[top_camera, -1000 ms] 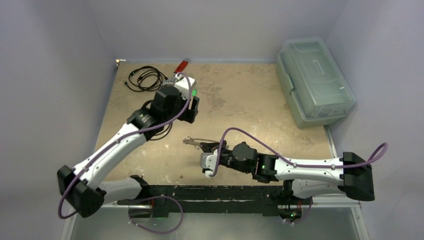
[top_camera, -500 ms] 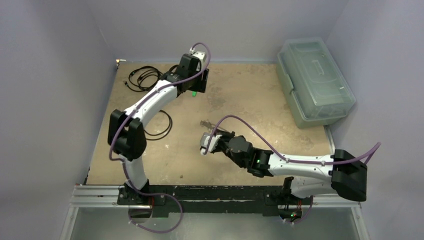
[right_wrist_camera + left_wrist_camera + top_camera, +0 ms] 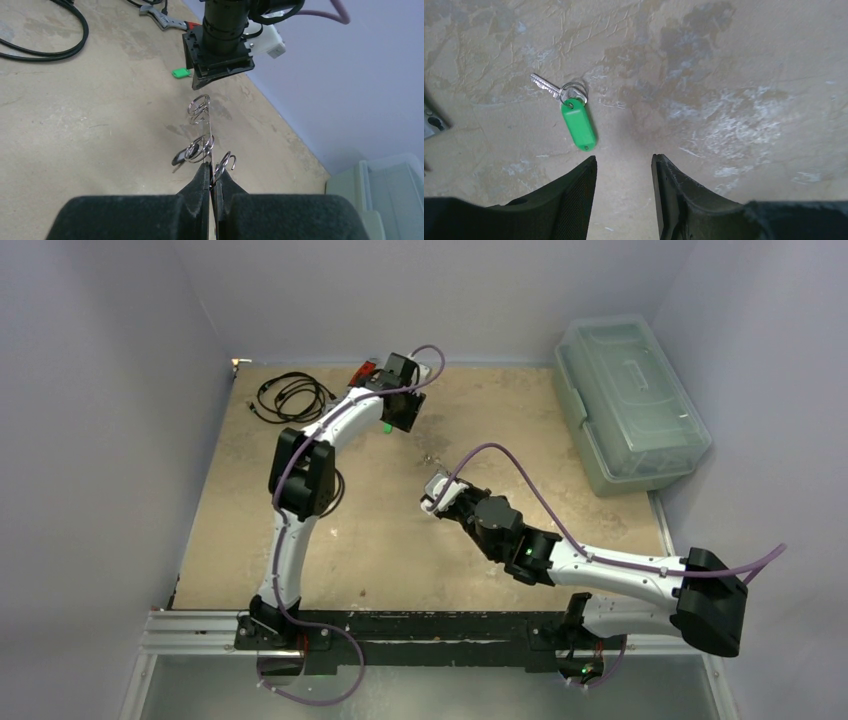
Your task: Put the keys on the keyring
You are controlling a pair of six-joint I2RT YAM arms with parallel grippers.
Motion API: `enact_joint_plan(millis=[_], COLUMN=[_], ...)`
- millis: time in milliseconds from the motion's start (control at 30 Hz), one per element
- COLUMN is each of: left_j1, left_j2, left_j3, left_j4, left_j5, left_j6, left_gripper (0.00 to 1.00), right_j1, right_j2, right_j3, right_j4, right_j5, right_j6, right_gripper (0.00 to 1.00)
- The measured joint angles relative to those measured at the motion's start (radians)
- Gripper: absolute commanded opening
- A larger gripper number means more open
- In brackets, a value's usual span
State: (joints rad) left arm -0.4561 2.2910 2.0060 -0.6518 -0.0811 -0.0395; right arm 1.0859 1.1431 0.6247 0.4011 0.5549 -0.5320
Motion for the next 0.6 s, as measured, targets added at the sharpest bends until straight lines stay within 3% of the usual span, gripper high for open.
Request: enact_joint_plan(millis=[333, 600], left_j1=[0.085, 0.151], left_j2=[0.029, 0.122], left_j3=[0.007, 0.173], left_j4=[0.031, 0.037], left_j5=[0.143, 0.268], left_j6=[0.086, 0.081], left_gripper=[0.46, 0.4], right_j1=[0.0, 0.0], right_j2=[0.0, 0.0], right_j3=[0.0, 0.0], right_j4=[-0.005, -0.008], right_j5=[-0.027, -0.047], right_j6=[0.039, 0.051], right_gripper=[0.0, 0.0])
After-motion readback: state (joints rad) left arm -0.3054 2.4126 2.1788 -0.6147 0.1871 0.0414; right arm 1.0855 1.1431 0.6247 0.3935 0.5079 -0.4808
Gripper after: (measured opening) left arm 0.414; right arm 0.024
